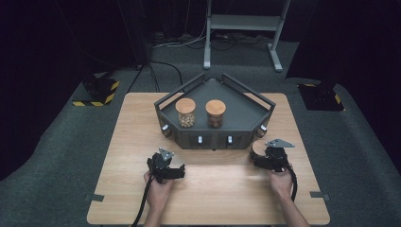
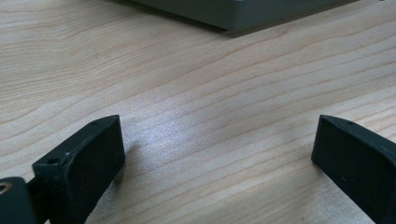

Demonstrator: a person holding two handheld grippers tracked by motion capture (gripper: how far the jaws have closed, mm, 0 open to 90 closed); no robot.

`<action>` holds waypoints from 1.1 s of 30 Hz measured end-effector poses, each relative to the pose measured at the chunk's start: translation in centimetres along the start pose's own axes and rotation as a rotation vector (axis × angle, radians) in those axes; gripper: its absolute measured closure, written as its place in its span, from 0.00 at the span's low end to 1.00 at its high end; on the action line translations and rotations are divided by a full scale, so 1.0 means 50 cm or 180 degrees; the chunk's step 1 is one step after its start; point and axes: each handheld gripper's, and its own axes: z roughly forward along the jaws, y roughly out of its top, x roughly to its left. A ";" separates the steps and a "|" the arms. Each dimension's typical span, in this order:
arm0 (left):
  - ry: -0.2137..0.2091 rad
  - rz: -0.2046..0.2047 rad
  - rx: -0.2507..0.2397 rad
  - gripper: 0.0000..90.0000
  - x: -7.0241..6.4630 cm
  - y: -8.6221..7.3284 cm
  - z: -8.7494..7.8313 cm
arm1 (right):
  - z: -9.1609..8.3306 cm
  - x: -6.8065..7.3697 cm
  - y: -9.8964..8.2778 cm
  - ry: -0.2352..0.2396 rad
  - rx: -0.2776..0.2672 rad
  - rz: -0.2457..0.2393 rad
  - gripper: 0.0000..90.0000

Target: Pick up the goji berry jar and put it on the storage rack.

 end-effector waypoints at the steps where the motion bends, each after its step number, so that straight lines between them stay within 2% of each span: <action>1: 0.0000 0.0000 0.0000 0.03 0.000 0.000 0.000 | 0.000 0.000 0.000 0.0000 0.0000 0.0000 0.28; 20: 0.0000 0.0000 0.0000 0.03 0.000 0.000 0.000 | -0.020 -0.010 0.006 0.0071 0.0006 -0.0027 0.28; 33: 0.0000 0.0000 0.0001 0.03 0.000 0.000 0.000 | -0.040 -0.010 0.023 0.0106 0.0014 -0.0122 0.28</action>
